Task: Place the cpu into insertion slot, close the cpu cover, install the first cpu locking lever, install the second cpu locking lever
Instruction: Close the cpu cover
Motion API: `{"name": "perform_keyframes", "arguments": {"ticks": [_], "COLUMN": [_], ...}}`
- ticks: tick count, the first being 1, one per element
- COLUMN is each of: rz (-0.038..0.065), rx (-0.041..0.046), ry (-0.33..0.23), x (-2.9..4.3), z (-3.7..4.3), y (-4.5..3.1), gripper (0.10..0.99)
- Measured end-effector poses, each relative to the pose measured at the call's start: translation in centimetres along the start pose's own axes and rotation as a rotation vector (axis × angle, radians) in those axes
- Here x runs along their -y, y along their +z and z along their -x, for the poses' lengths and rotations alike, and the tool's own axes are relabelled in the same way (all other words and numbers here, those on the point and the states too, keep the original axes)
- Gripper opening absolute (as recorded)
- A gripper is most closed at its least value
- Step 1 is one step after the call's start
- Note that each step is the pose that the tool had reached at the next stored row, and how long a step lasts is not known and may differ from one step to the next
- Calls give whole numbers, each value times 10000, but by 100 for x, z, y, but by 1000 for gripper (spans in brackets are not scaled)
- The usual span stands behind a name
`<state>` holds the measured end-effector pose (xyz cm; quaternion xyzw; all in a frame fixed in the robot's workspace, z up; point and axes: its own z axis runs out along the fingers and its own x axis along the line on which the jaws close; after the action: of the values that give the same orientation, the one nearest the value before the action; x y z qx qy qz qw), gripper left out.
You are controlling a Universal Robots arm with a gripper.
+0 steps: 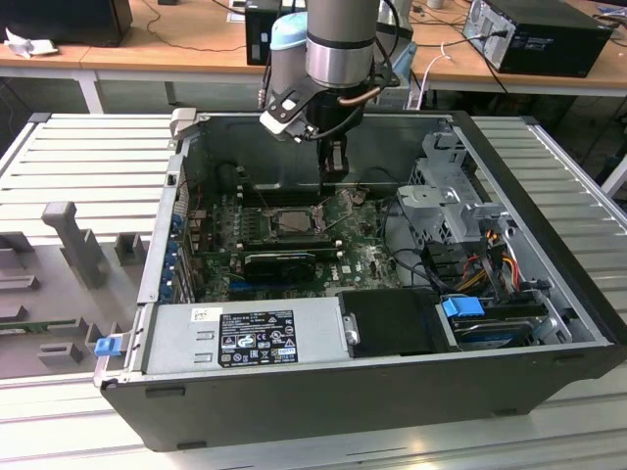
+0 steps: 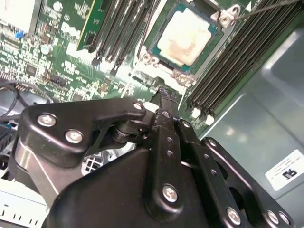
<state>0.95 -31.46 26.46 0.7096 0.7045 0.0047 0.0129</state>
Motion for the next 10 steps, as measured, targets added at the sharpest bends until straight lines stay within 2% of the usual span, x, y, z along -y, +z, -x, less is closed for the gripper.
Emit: {"name": "perform_keyframes", "arguments": {"ticks": [5, 8, 10], "rz": [-59, -172, -189], "rx": [0, 0, 1], "ry": [-2, -2, -4], "x": [-73, -222, -263], "z": [-1, -2, -2], "y": [2, 8, 12], "gripper": [106, 106, 106]}}
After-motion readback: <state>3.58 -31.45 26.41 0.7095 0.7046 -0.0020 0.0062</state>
